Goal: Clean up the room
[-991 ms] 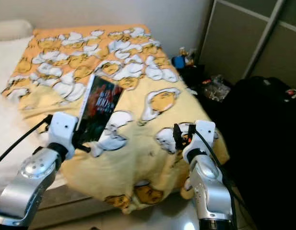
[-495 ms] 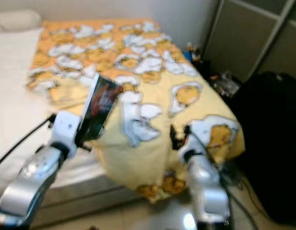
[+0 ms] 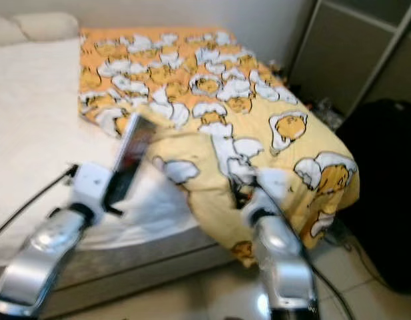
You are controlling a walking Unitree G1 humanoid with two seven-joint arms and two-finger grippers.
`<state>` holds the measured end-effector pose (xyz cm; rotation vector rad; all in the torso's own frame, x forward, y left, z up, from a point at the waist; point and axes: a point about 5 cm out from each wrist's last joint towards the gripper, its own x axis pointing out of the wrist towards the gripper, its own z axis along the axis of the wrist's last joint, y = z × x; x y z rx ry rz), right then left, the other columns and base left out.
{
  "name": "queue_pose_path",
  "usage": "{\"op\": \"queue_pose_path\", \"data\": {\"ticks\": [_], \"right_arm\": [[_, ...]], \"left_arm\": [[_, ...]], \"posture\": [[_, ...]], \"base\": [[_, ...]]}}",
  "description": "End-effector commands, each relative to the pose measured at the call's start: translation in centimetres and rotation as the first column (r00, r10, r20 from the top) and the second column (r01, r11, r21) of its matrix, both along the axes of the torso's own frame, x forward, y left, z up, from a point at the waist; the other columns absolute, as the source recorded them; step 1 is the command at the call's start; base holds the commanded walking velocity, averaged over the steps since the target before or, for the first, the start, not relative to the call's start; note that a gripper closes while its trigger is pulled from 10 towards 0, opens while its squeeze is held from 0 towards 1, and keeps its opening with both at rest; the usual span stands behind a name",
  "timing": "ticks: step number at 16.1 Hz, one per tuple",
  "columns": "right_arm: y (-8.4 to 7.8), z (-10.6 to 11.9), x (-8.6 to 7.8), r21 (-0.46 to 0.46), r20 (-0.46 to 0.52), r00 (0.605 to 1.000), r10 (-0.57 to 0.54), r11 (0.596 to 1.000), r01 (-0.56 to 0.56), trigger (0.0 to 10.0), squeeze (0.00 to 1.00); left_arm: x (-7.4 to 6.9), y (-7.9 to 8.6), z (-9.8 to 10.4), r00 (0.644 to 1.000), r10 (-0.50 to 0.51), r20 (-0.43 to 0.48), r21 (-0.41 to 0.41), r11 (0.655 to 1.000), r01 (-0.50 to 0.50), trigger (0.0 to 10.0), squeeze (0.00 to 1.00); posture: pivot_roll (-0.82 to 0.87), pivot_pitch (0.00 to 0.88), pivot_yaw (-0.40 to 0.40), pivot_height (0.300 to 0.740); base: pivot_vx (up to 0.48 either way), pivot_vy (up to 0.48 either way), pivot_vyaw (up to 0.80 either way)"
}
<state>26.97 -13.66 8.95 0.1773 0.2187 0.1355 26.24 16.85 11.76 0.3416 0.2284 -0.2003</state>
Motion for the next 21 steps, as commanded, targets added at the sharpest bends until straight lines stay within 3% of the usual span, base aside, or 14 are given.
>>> {"op": "queue_pose_path", "data": {"ticks": [1, 21], "right_arm": [[-1.12, 0.22, 0.18, -0.022, 0.010, 0.999, -0.031, 0.999, 0.031, 10.0, 0.00], [-0.78, 0.08, 0.32, -0.037, 0.026, 1.000, 0.000, 0.999, 0.001, 10.0, 0.00]], "left_arm": [[0.42, -0.99, 1.17, 0.997, -0.051, 0.056, 0.003, 0.999, 0.051, 10.0, 0.00], [0.66, -0.22, 0.86, 0.998, -0.011, 0.061, -0.017, 1.000, 0.012, 10.0, 0.00]], "posture": [[-0.08, 0.000, -0.026, 0.740], [-0.08, 0.000, -0.008, 0.740]], "base": [[0.000, 0.480, 0.00], [0.000, 0.480, 0.00]]}}
